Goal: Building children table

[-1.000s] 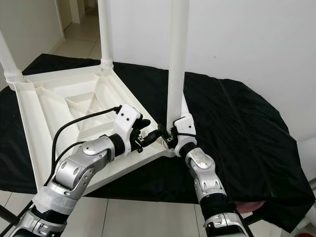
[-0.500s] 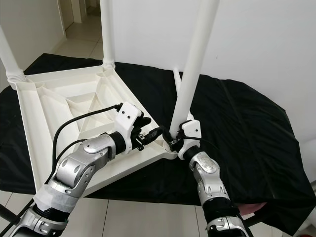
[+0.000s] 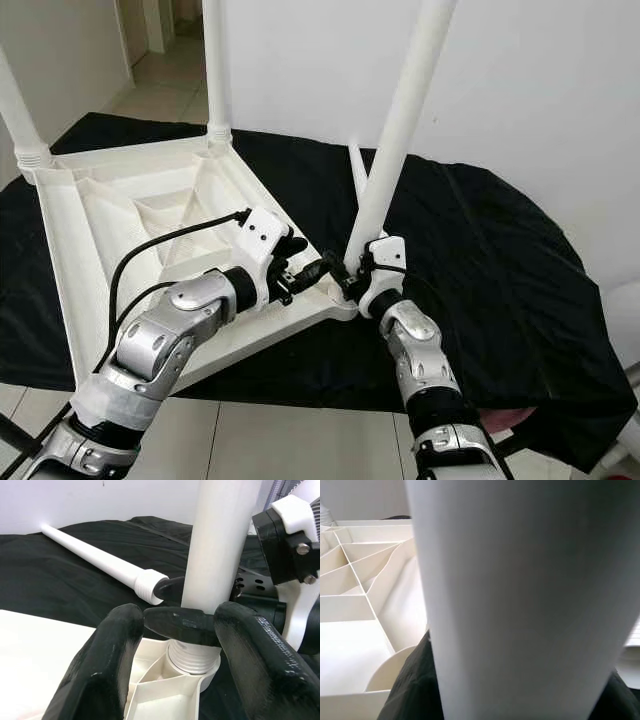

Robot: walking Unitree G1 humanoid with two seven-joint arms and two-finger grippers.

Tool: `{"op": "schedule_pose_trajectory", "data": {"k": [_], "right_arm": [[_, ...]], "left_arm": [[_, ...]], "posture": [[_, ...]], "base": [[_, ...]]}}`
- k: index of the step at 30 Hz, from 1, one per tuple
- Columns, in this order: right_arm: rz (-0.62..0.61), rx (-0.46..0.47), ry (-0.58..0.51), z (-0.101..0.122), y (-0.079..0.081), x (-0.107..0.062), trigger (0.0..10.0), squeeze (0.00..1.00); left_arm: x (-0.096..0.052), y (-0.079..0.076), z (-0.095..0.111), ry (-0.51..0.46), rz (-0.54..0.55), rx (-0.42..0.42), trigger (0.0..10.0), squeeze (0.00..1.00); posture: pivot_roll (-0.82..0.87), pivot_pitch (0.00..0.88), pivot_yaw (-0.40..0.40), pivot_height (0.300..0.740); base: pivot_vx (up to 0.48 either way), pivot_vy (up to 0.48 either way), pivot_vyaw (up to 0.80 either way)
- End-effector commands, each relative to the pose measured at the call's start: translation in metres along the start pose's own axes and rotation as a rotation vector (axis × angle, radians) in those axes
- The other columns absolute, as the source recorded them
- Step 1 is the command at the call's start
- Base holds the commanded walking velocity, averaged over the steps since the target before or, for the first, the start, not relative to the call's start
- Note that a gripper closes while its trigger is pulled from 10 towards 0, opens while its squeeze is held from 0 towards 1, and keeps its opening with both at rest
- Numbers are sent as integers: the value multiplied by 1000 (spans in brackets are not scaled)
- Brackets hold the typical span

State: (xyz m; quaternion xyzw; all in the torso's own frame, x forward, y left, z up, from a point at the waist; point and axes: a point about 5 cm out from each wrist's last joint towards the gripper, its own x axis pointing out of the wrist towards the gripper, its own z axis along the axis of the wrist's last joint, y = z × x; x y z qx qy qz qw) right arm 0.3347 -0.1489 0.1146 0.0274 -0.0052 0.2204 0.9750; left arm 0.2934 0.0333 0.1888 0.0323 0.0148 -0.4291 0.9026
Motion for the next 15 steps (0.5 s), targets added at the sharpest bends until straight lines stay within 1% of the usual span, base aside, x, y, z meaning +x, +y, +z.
{"op": "schedule_pose_trajectory", "data": {"k": [1,2,4,6,11,15], "right_arm": [[-82,80,157,-30,-8,-10,10000,0],[-82,80,157,-30,-8,-10,10000,0],[-108,132,175,-34,-9,-11,10000,0],[-125,150,180,-35,-10,-11,10000,0],[-146,155,193,-37,-12,-12,10000,0],[-140,132,179,-39,-10,-14,10000,0]], "left_arm": [[2,0,3,2,21,5,10000,0],[2,0,3,2,21,5,10000,0],[1,0,3,0,23,6,10000,0],[1,0,4,0,24,7,10000,0],[1,0,4,-1,25,6,10000,0],[2,-1,4,-2,24,6,10000,0]], "posture": [[25,0,-113,740],[25,0,-113,740],[25,0,-115,740],[24,0,-115,740],[23,0,-115,740],[22,0,-115,740]], "base": [[0,0,0],[0,0,0],[0,0,0],[0,0,0],[0,0,0],[0,0,0]]}}
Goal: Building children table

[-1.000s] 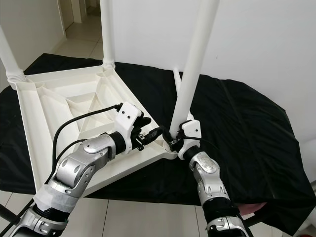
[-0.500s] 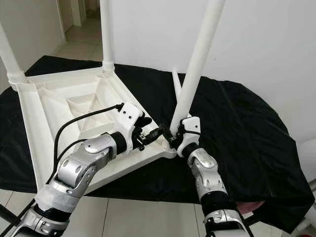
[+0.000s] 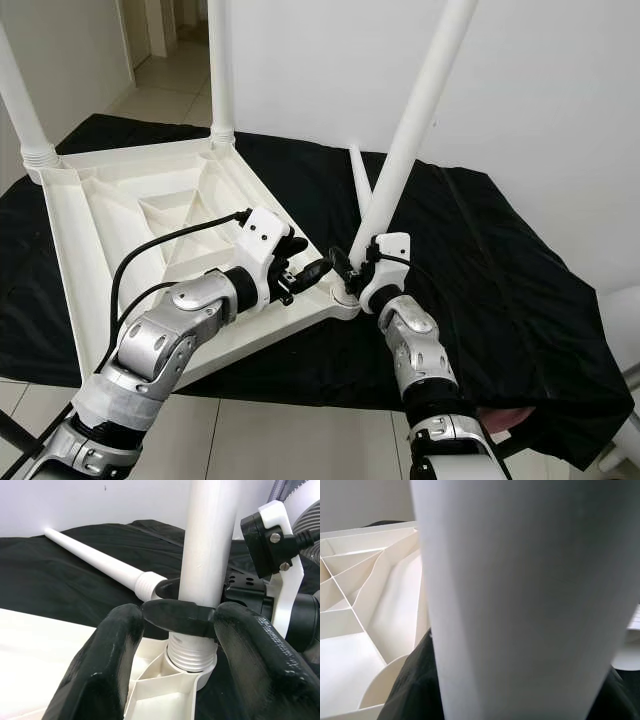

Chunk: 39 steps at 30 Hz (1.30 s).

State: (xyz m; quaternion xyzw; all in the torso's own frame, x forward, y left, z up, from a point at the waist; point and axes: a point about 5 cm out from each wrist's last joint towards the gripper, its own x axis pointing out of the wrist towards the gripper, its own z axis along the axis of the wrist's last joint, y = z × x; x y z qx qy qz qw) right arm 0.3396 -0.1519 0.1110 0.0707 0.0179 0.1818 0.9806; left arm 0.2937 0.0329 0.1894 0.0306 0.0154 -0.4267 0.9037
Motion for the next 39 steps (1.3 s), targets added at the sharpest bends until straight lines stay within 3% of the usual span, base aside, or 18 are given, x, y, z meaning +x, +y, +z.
{"op": "schedule_pose_trajectory", "data": {"k": [1,7,12,17,25,31,39], "right_arm": [[-51,5,126,-35,-8,-18,10000,0],[-41,-17,74,-36,-5,-25,10000,0],[-34,-3,-15,-44,1,-42,10000,0],[-34,-1,-20,-47,2,-45,10000,0],[-52,17,25,-47,-2,-39,10000,0],[-36,-43,138,-49,-5,-32,10000,0],[12,-93,198,-46,-8,-26,10000,0]], "left_arm": [[1,-1,3,-2,19,10,10000,0],[1,0,4,-3,22,10,10000,0],[1,0,4,-4,25,8,10000,0],[2,-1,4,-2,18,10,10000,0],[3,-1,5,-3,10,17,10000,0],[3,-1,6,-5,11,22,10000,0],[2,-2,6,-7,22,17,10000,0]], "posture": [[22,0,-118,740],[22,0,-118,740],[26,0,-117,740],[22,0,-108,740],[21,0,-102,740],[25,0,-107,740],[26,0,-119,740]], "base": [[0,0,0],[0,0,0],[0,0,0],[0,0,0],[0,0,0],[0,0,0],[0,0,0]]}}
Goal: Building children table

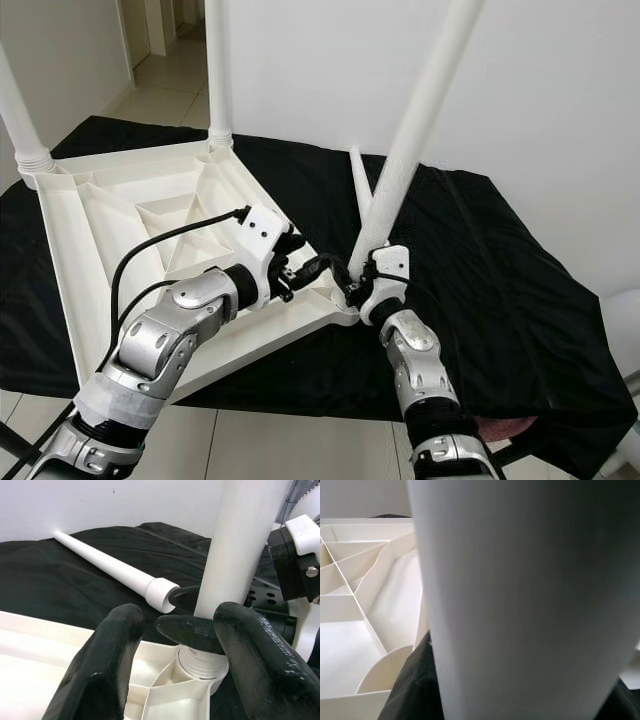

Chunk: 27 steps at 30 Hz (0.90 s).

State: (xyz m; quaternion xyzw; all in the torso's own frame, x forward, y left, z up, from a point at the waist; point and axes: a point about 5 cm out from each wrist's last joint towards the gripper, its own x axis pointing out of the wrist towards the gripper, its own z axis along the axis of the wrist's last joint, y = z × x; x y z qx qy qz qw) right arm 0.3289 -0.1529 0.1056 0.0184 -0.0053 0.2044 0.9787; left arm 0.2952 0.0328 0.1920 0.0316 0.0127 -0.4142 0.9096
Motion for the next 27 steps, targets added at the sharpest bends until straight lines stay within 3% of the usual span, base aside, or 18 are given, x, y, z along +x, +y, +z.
{"op": "schedule_pose_trajectory", "data": {"k": [1,13,14,27], "right_arm": [[-22,23,223,-41,-4,-17,10000,0],[6,37,263,-43,-3,-15,10000,0],[-52,138,252,-44,-10,-16,10000,0],[-198,279,230,-51,-21,-25,10000,0]], "left_arm": [[1,-3,3,-4,-6,13,10000,0],[0,-3,4,-6,4,11,10000,0],[0,-2,5,-6,4,11,10000,0],[-1,-2,5,-3,9,18,10000,0]], "posture": [[26,0,-119,740],[26,0,-120,740],[26,0,-120,740],[22,0,-119,740]], "base": [[0,0,0],[0,0,0],[0,0,0],[0,0,0]]}}
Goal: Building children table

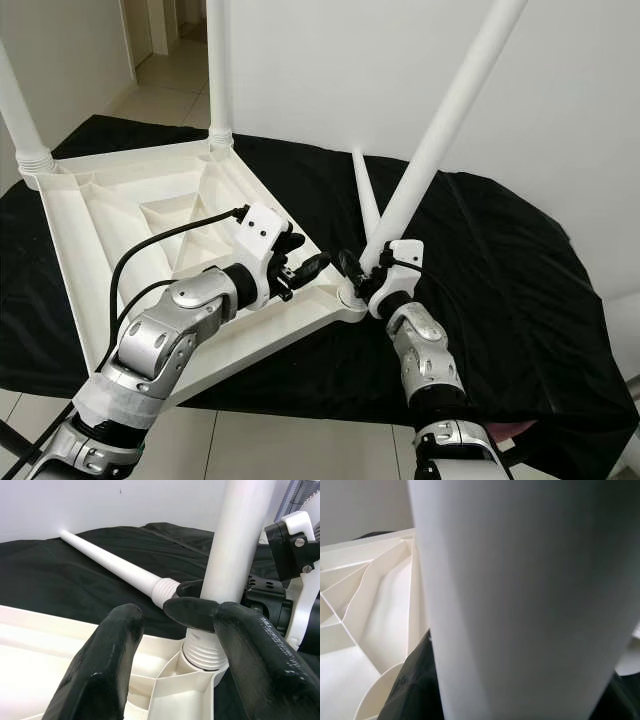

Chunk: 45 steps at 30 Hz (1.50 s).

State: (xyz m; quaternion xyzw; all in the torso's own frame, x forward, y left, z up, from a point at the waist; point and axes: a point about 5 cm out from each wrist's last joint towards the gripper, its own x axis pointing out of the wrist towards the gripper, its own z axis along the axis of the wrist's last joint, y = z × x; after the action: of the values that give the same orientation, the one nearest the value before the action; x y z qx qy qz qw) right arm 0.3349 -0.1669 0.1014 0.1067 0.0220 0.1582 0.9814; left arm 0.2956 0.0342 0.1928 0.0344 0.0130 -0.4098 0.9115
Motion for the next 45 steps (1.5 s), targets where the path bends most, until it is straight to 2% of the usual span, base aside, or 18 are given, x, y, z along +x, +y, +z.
{"op": "schedule_pose_trajectory", "data": {"k": [1,7,15,26,29,35,42,45], "right_arm": [[-123,87,207,-46,-16,-23,10000,0],[-145,94,213,-51,-17,-27,10000,0],[-65,-49,230,-60,-5,-32,10000,0],[5,-148,243,-69,1,-43,10000,0],[5,-148,243,-69,1,-43,10000,0],[63,-259,194,-69,8,-49,10000,0],[76,-231,140,-66,8,-53,10000,0],[13,-106,91,-65,1,-58,10000,0]], "left_arm": [[0,-3,4,-7,-1,13,10000,0],[0,-2,5,-8,3,13,10000,0],[1,-2,6,-10,7,13,10000,0],[0,0,6,-10,14,13,10000,0],[0,0,6,-10,14,13,10000,0],[0,0,6,-11,13,13,10000,0],[0,1,8,-13,13,17,10000,0],[0,0,8,-14,10,18,10000,0]], "posture": [[22,0,-119,740],[21,0,-118,740],[22,0,-121,740],[24,0,-119,740],[24,0,-119,740],[23,0,-115,740],[24,0,-113,740],[25,0,-112,740]], "base": [[0,0,0],[0,0,0],[0,0,0],[0,0,0],[0,0,0],[0,0,0],[0,0,0],[0,0,0]]}}
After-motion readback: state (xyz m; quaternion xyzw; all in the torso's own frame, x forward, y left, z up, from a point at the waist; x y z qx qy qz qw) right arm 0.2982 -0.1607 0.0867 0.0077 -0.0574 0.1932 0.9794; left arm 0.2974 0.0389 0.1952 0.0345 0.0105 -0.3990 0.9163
